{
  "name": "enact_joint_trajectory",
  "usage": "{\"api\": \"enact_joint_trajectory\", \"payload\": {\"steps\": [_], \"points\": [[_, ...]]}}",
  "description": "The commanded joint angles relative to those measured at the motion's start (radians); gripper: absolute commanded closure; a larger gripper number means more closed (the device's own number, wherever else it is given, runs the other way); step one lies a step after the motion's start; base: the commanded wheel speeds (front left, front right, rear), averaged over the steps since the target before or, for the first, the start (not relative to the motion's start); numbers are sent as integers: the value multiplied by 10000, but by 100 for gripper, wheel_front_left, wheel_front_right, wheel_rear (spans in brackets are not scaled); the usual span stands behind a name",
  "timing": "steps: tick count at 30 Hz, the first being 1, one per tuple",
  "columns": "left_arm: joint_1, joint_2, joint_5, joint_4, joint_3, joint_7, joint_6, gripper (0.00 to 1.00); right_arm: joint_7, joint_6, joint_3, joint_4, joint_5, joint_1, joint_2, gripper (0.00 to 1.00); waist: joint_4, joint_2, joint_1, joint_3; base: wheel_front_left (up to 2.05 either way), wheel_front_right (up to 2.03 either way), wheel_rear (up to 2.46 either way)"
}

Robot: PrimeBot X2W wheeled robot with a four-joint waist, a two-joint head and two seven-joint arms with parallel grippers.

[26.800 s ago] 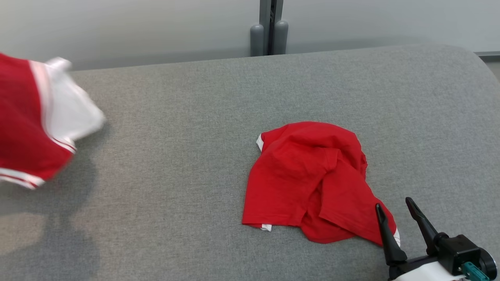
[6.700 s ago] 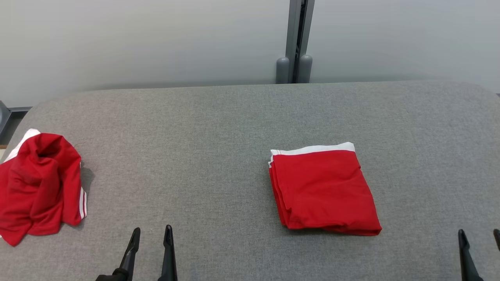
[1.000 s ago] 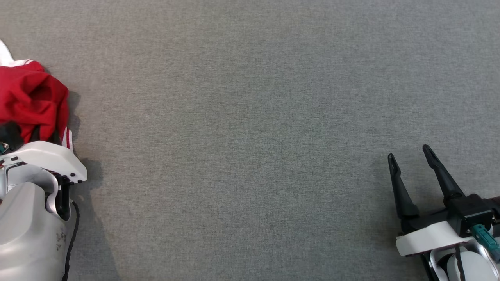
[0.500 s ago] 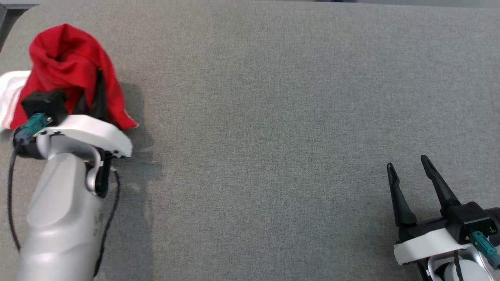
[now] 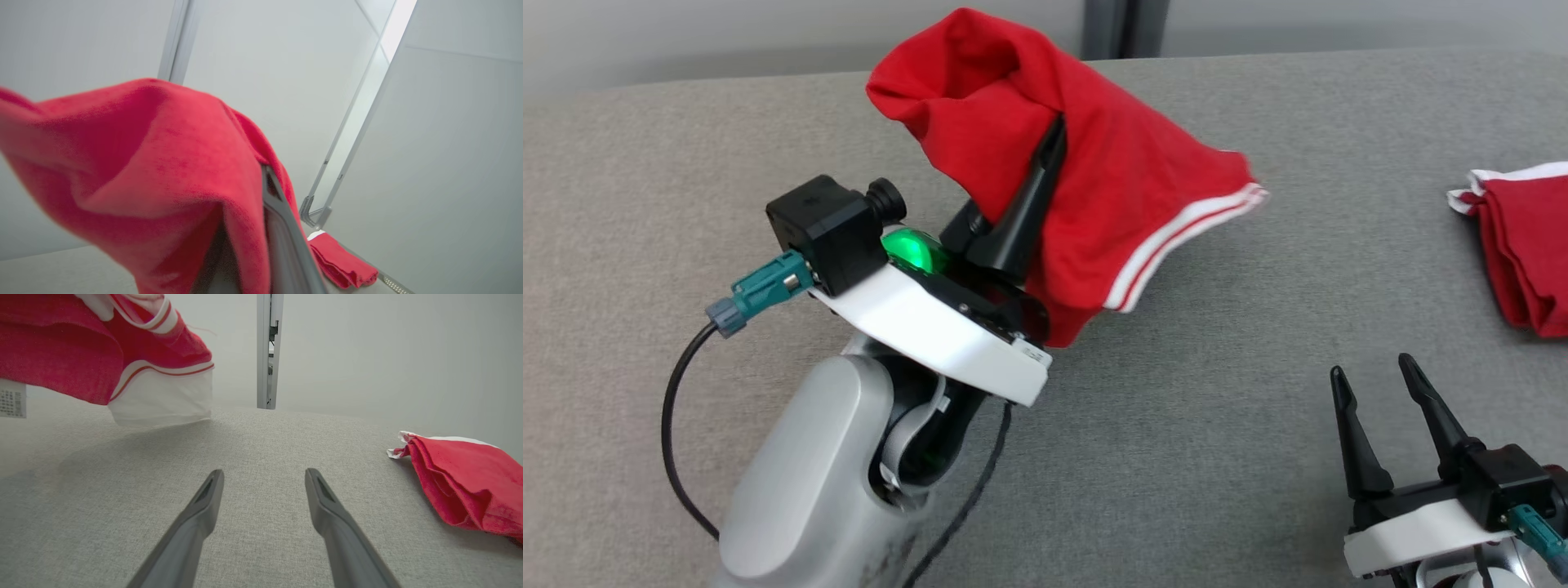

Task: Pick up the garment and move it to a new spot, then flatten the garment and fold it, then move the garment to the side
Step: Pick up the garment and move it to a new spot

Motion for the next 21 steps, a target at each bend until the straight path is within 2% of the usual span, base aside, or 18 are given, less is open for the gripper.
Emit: {"api": "enact_joint_trajectory", "payload": {"steps": [1, 6, 9, 12, 15, 17, 18, 20, 21], "points": [[175, 25, -330, -342, -112, 32, 176, 100, -40, -3, -46, -4, 61, 107, -57, 0, -448, 1, 0, -178, 0, 0, 0], [596, 22, -2478, -1862, -1332, -170, 1737, 100, -40, -3, -88, 26, 265, 296, -57, 0, -1149, 1, 0, -255, 0, 0, 0], [745, 33, -2825, -1596, -1636, -391, 2483, 100, -40, -3, -153, 41, 352, 429, -50, 0, -1419, 1, 0, -281, 0, 0, 0], [1162, 33, -3381, -284, -1439, -577, 3135, 100, -40, -3, -154, 54, 390, 493, -53, 0, -1598, 1, 0, -307, 0, 0, 0], [1240, 38, -3720, 1822, -908, -762, 3551, 100, -40, -3, -88, 90, 415, 496, -54, 0, -1715, 1, 0, -309, 0, 0, 0], [1043, 153, -3547, 3343, -720, -1061, 3668, 100, -40, -3, -41, 131, 434, 465, -56, 0, -1774, 1, 0, -337, 0, 0, 0], [929, 167, -3428, 4042, -710, -1196, 3628, 97, -40, -3, -8, 138, 441, 455, -53, 0, -1795, 1, 0, -347, 0, 0, 0], [735, 144, -3422, 5078, -608, -1509, 3466, 55, -40, -3, 52, 142, 442, 429, -56, 0, -1816, 1, 0, -351, 0, 0, 0], [642, 133, -3373, 5469, -639, -1646, 3323, 2, -40, -3, 73, 147, 447, 424, -57, 0, -1808, 1, 0, -360, 0, 0, 0]]}}
